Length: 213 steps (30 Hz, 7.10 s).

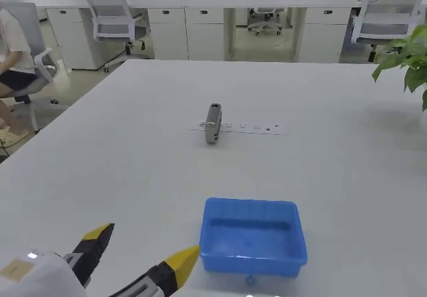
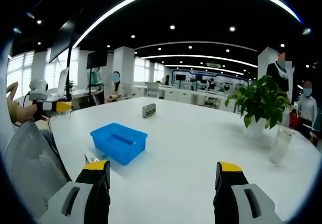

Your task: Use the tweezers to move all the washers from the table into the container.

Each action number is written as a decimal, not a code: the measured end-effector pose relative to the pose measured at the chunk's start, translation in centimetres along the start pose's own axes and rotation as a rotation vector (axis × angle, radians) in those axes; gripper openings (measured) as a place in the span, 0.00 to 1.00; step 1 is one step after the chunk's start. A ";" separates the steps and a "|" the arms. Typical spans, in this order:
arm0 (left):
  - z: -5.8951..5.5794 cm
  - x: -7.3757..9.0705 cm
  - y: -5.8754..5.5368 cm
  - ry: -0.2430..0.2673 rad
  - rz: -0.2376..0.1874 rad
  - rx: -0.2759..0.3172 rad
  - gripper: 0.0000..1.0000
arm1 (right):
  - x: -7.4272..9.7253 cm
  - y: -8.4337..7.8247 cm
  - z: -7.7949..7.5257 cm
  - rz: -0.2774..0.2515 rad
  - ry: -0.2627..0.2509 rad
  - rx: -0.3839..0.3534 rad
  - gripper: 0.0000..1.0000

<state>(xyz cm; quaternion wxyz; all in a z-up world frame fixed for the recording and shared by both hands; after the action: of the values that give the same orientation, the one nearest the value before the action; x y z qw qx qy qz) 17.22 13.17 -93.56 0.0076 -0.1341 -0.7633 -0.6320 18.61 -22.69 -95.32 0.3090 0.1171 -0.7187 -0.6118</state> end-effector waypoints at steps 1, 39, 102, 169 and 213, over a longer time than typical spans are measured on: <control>0.0 0.0 0.0 -0.001 0.002 -0.001 0.89 | 0.0 0.0 0.1 0.002 0.001 0.000 0.85; 0.0 -0.1 -0.3 0.001 0.020 -0.003 0.90 | -0.2 0.7 0.6 0.005 0.022 -0.024 0.87; -5.9 -0.5 -9.7 -0.643 0.659 -0.390 0.37 | -6.5 -3.0 12.5 0.444 0.653 0.176 0.30; -7.2 -0.7 -10.2 -0.930 0.689 -1.079 0.00 | -10.0 -6.3 17.1 0.552 0.783 0.311 0.14; -10.2 -1.4 -2.6 -0.887 0.593 -1.084 0.00 | -14.2 -1.3 20.0 0.356 0.841 0.431 0.07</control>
<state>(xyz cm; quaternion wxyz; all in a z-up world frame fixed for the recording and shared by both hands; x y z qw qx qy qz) 16.45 2.58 -94.23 -0.1973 -0.5598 -0.2095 -0.7770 17.67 0.92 -102.04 0.6402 0.2901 -0.6508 -0.2873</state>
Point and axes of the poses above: the centre of the closed fingertips' face, and the gripper's own axes: x roughly backward along the fingers, z roughly to its left, y roughly out of its top, the point moved 3 cm from there along x, roughly backward along the fingers, and after that the axes turned 4 degrees about y, right-handed, at the moved point
